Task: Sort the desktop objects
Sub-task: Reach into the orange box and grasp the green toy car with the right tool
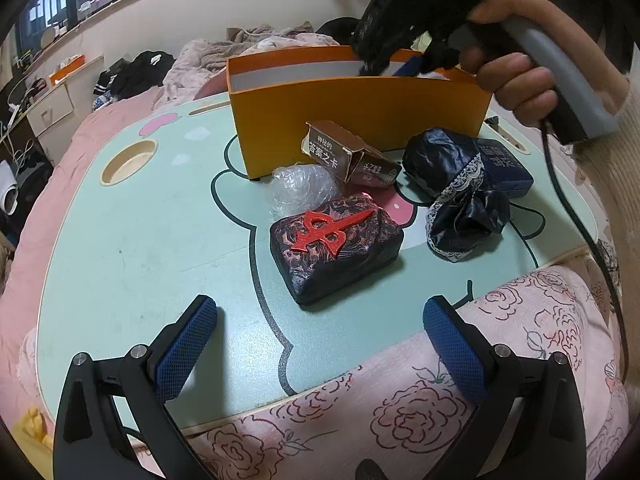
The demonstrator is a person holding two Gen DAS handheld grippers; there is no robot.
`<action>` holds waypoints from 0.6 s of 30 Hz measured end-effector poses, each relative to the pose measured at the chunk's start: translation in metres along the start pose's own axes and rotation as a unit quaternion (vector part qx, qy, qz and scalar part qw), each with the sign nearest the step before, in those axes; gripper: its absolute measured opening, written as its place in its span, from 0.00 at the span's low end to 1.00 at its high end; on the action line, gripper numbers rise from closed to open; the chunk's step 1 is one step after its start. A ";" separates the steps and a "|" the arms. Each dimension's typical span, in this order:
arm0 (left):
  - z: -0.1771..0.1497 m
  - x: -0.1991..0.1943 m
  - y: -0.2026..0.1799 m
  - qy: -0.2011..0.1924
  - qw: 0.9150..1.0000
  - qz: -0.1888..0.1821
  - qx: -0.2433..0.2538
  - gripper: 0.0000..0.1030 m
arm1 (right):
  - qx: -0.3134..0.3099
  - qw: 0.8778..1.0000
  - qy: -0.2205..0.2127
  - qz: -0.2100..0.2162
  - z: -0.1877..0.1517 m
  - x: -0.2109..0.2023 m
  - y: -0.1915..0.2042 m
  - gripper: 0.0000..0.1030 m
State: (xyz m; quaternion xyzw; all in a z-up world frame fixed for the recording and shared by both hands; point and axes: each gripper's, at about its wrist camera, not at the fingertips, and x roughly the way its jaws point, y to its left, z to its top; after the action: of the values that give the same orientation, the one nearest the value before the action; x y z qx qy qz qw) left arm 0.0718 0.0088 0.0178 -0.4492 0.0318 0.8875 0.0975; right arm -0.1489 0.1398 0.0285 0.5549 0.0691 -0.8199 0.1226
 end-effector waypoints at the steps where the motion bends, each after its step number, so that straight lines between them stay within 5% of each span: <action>1: 0.000 0.000 -0.001 -0.001 1.000 0.001 0.001 1.00 | -0.005 1.000 0.004 -0.005 0.001 0.003 0.002 0.37; 4: 0.001 0.000 -0.001 -0.002 1.000 0.000 0.000 1.00 | -0.020 0.999 0.040 -0.015 0.003 0.023 0.010 0.38; 7: 0.001 0.000 -0.001 -0.003 1.000 0.000 0.000 1.00 | -0.022 0.999 0.027 -0.009 0.002 0.024 0.011 0.25; 9: 0.001 0.001 0.000 -0.002 1.000 0.000 0.000 1.00 | -0.020 0.999 0.031 0.007 0.000 0.022 0.009 0.25; 13: 0.000 0.000 0.000 -0.002 1.000 0.000 0.000 1.00 | -0.016 0.996 -0.051 0.068 -0.006 -0.014 0.003 0.25; 18: 0.001 0.002 0.001 -0.003 1.000 0.000 -0.001 1.00 | 0.002 0.978 -0.157 0.135 -0.033 -0.091 -0.017 0.25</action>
State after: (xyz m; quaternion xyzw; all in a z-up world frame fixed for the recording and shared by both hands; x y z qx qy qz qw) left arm 0.0700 0.0082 0.0170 -0.4467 0.0310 0.8888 0.0972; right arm -0.0915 0.1754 0.0997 0.4234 -0.0280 -0.8731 0.2402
